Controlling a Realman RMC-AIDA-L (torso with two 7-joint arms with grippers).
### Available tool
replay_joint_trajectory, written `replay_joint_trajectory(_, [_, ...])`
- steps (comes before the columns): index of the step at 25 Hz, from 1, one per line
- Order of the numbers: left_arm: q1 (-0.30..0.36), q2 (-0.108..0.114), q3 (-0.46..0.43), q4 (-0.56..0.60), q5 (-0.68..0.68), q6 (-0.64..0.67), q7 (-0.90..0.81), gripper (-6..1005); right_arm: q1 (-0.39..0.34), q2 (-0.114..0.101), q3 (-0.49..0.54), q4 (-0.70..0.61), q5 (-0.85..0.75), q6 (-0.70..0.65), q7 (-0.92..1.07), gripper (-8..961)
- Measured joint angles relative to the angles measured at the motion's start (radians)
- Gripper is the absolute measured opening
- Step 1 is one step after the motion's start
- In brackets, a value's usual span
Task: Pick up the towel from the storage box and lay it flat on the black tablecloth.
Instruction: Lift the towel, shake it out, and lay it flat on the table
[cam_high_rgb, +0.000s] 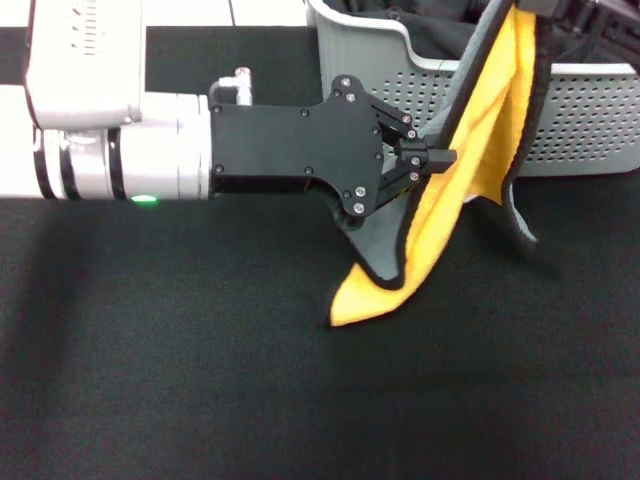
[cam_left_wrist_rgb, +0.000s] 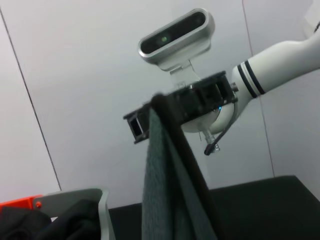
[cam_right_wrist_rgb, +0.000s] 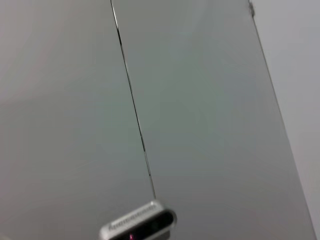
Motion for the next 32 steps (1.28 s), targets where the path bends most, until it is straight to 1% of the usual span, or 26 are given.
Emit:
replay_joint_trajectory(3, [-0.008, 0.001, 0.0, -0.062, -0.027, -0.007, 0.031, 34, 0.001, 0.0, 0.016, -0.001, 0.001, 0.005, 0.01, 19])
replay_joint_trajectory(9, [-0.014, -0.001, 0.006, -0.124, -0.036, -0.056, 0.048, 34, 0.006, 0.002, 0.035, -0.009, 0.004, 0.014, 0.022, 20])
replay_joint_trajectory(19, [-0.019, -0.002, 0.045, -0.229, -0.09, -0.131, 0.079, 35, 0.011, 0.004, 0.041, -0.017, 0.017, 0.014, 0.035, 23])
replay_joint_trajectory(27, [-0.022, -0.002, 0.05, -0.28, -0.102, -0.141, 0.102, 34, 0.011, 0.003, 0.062, -0.03, 0.033, 0.017, 0.037, 25])
replay_joint_trajectory(32, [-0.043, -0.002, 0.049, -0.355, -0.141, -0.141, 0.147, 34, 0.01, 0.002, 0.063, -0.036, 0.048, 0.018, 0.038, 27])
